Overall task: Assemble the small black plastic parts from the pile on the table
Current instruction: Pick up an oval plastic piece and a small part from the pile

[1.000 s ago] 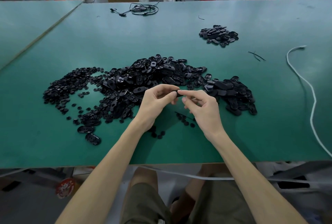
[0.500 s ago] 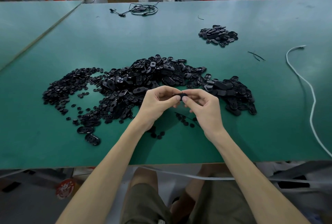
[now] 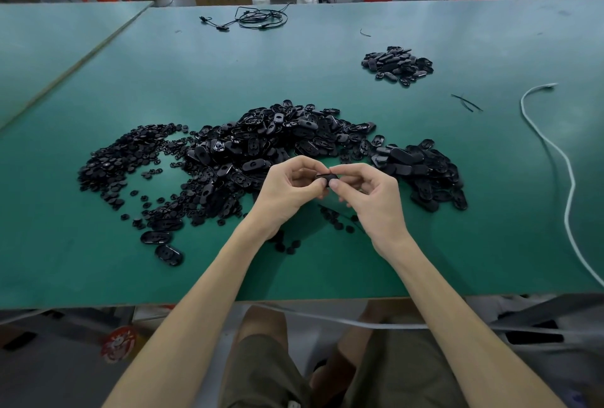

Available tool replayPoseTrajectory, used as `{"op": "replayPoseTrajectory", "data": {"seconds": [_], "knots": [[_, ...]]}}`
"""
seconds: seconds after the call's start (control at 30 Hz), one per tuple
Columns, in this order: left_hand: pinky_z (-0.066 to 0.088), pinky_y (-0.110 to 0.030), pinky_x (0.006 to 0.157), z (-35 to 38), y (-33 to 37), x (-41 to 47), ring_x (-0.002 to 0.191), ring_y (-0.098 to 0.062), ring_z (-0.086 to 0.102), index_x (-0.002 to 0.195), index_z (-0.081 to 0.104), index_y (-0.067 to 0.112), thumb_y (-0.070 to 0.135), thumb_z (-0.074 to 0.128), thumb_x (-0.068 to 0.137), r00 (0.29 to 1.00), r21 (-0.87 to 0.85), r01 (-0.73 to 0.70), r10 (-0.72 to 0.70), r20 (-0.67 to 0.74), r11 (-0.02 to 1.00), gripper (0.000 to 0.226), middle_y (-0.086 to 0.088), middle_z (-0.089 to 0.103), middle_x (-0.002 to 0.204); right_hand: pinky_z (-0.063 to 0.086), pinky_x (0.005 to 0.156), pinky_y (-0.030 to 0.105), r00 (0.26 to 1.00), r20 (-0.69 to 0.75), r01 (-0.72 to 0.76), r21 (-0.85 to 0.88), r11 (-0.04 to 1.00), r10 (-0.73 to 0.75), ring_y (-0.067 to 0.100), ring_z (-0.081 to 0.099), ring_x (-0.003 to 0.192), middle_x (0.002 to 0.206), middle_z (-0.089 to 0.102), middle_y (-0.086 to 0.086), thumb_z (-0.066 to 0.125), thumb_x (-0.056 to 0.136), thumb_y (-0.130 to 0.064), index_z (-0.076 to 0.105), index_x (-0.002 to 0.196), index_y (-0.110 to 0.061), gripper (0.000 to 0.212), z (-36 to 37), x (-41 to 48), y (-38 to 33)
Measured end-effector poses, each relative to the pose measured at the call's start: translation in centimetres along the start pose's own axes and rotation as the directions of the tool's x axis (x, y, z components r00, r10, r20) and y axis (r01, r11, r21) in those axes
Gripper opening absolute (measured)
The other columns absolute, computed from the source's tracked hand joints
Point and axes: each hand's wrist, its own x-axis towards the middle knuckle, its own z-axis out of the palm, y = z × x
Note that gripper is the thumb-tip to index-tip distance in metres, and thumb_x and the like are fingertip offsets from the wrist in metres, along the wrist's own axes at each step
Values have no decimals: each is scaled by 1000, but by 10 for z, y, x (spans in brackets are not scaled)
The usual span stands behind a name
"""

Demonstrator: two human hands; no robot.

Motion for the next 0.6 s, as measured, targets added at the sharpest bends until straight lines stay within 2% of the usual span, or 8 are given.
{"op": "replayPoseTrajectory", "data": {"seconds": [0.13,0.27,0.33,0.4,0.5,0.6], "knots": [[60,-27,80,2,0,0,78,-18,73,96,72,7,-9,69,91,1000,26,6,-5,-28,1000,17,-4,77,87,52,64,16,1000,16,-3,-31,1000,3,7,66,66,79,77,-4,79,90,-5,78,102,-22,21,0,-1,-1],[61,-42,90,3,0,-1,85,-23,73,95,72,6,-9,68,90,999,59,4,-2,-42,998,16,-6,77,90,52,64,16,999,36,13,-50,999,-11,5,65,63,70,73,-9,78,90,-3,77,102,-23,23,2,-2,-2],[61,-45,91,2,0,-1,86,-25,72,97,72,4,-9,69,90,999,59,8,-6,-43,998,15,-11,77,93,53,66,19,999,41,23,-60,998,-20,8,63,64,68,70,-9,77,90,-3,78,103,-24,25,2,-2,-2],[61,-39,87,0,-1,-1,82,-23,72,101,74,2,-7,71,91,999,39,1,1,-33,999,13,-15,78,93,52,66,21,999,35,23,-52,998,-21,10,62,65,68,69,-8,76,92,-3,78,104,-25,25,2,-2,-3],[58,-30,83,-1,0,-1,80,-20,71,107,76,1,-1,76,92,1000,-7,-27,27,-3,1000,15,-15,78,94,49,62,16,1000,11,29,-5,1000,-29,6,62,64,72,73,-6,72,94,-2,78,100,-24,24,0,-4,-3],[57,-28,82,-2,0,-1,82,-18,72,109,76,2,2,75,93,1000,-21,-28,28,10,999,16,-12,79,96,49,63,13,999,3,38,-7,999,-38,2,66,67,84,77,-5,71,94,0,78,92,-21,22,1,-4,-5]]}}
